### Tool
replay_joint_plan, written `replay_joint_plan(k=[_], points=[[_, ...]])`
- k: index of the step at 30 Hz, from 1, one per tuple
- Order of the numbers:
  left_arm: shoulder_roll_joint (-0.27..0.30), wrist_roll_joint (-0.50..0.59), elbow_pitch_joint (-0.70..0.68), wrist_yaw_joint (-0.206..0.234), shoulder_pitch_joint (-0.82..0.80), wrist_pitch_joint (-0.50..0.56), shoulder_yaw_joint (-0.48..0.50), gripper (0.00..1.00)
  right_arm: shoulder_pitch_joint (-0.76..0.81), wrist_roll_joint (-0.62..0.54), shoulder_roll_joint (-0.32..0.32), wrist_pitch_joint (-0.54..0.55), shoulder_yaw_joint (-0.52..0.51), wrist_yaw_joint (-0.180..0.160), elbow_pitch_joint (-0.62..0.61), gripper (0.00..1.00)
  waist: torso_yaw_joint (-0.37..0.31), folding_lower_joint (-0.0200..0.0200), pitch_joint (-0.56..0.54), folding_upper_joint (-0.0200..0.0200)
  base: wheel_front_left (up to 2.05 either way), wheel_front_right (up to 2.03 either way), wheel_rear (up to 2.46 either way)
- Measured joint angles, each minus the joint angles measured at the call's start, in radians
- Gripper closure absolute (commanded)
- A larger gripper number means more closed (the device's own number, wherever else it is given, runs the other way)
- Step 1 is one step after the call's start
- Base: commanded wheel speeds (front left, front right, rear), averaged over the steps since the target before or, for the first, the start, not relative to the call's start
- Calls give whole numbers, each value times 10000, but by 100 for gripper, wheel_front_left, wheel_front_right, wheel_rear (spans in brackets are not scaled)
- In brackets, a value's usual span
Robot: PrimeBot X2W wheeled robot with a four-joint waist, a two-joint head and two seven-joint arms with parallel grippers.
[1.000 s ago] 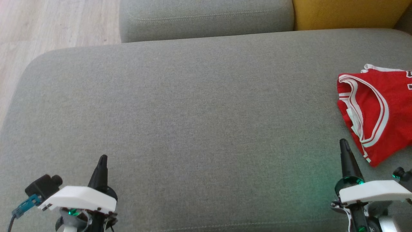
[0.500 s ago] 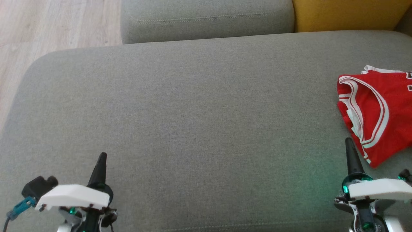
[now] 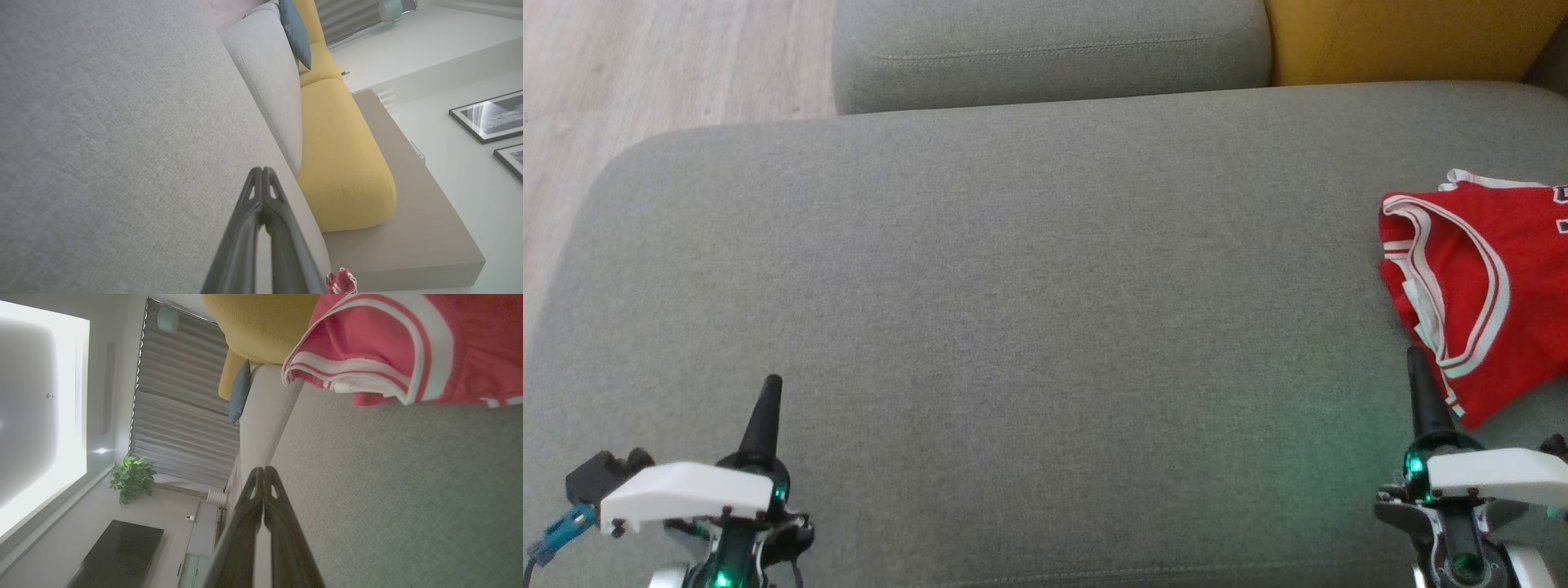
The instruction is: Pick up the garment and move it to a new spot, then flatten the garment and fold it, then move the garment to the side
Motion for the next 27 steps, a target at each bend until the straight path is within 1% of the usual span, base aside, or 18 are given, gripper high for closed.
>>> replay_joint_plan(k=[27], points=[[-420, -2905, 385, -876, -237, 637, 972, 100, -409, 3007, -4, 209, -343, 0, 583, 100, 67, 0, -123, 0, 0, 0, 0]])
